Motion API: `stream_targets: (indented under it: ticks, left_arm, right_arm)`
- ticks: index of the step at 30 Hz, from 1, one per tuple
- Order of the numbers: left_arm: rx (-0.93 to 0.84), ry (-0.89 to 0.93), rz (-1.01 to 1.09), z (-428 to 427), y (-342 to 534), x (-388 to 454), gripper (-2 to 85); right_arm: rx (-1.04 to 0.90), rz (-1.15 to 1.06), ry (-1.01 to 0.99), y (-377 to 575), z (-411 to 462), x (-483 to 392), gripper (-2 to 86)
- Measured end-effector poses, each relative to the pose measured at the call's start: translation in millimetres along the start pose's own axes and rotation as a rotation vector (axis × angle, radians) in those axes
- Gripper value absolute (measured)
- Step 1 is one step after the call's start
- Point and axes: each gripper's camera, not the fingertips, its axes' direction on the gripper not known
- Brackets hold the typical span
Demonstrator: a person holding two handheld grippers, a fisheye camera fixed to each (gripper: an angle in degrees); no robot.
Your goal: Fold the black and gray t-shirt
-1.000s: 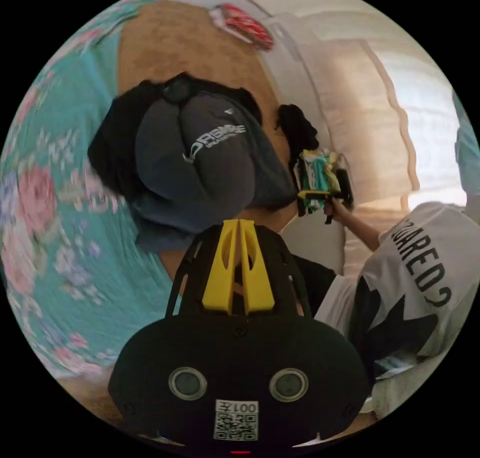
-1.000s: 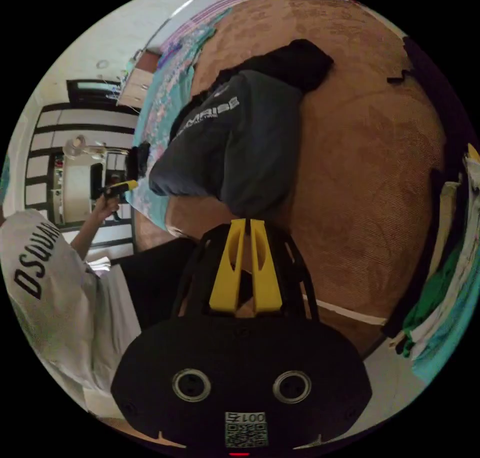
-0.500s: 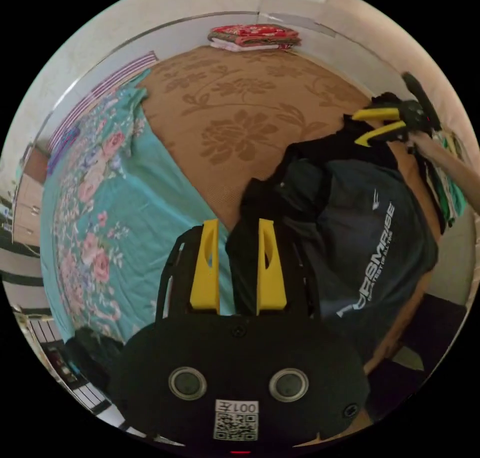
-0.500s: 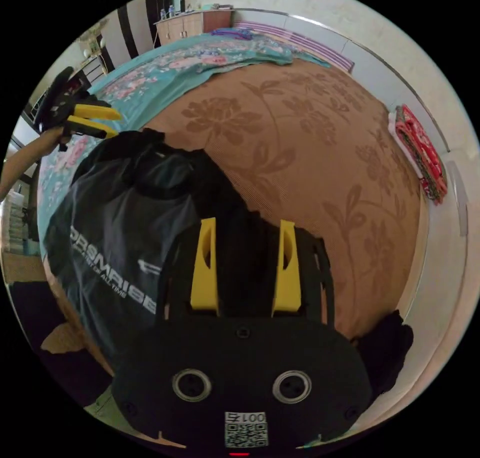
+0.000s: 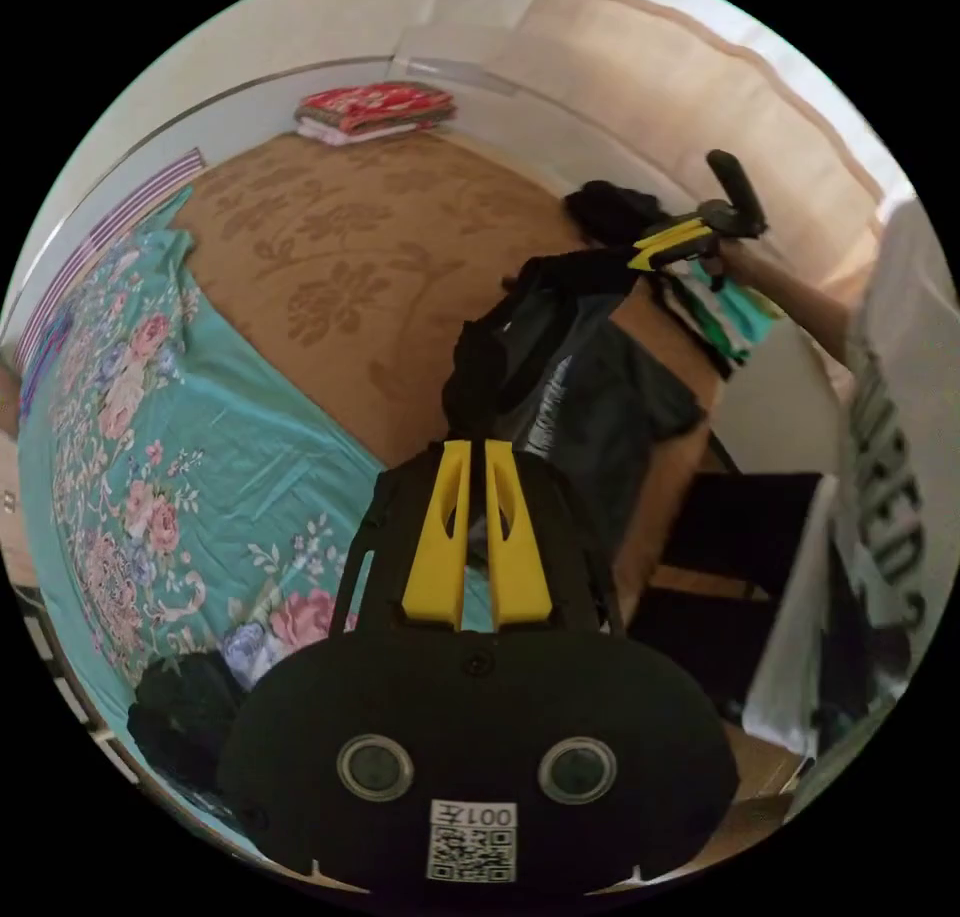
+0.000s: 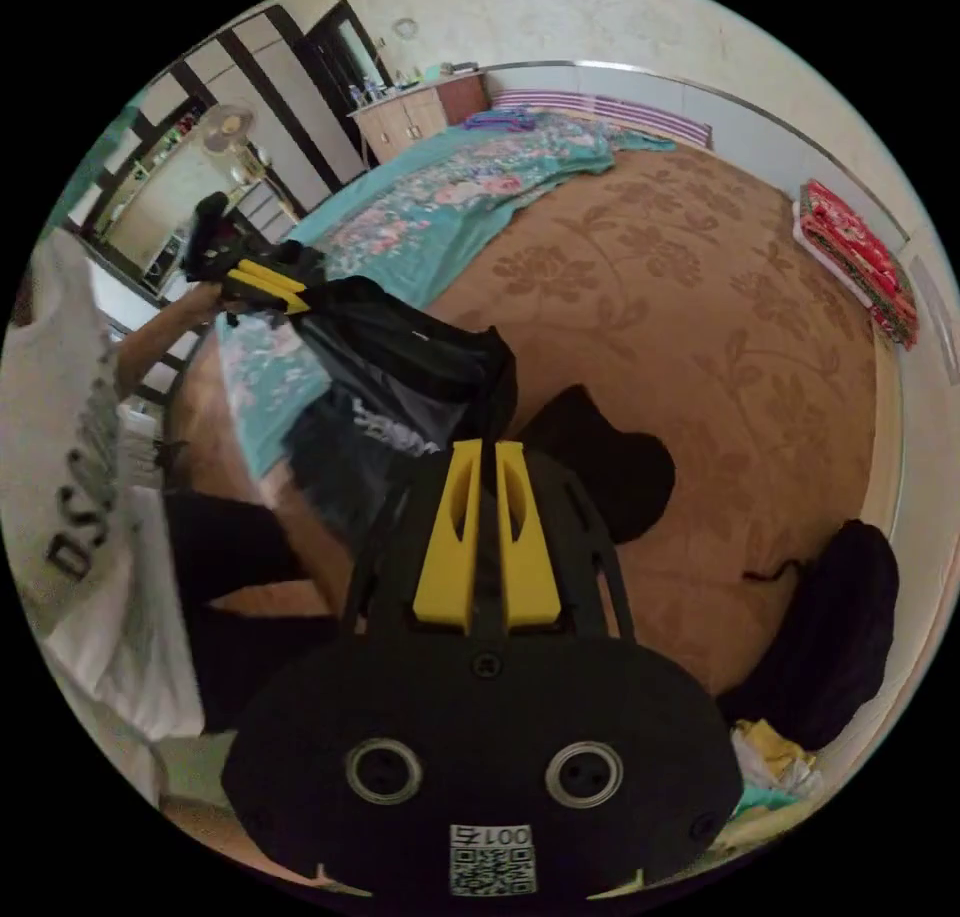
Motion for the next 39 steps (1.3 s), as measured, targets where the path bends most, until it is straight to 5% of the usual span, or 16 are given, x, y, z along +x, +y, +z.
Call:
stream_targets:
  ticks: [7,16,21,30,39]
  left_arm:
    - [-0.037,0.257,0.148,-141.5,1.6,72.1,-1.2]
    - [0.262,0.291,0.079,-276.9,-37.6,73.5,-0.9]
    - [0.221,0.159,0.123,-295.3,-85.6,63.6,-0.9]
    - [0.132,0.165,0.13,-188.3,-247.5,-118.3,-0.9]
    - [0.145,-0.189,-0.456,8.6,-374.8,-326.3,0.7]
  right_arm:
    - [-0.163,-0.007,-0.406,65.5,-143.5,-64.3,1.8]
    - [0.21,-0.045,-0.314,97.2,-263.0,-97.3,1.7]
    - [0.299,-0.09,-0.218,95.3,-268.0,-83.1,1.7]
    - [0.249,0.053,-0.052,-5.2,-130.3,77.1,1.9]
    - [-0.079,0.377,0.447,-143.2,125.1,249.0,3.5]
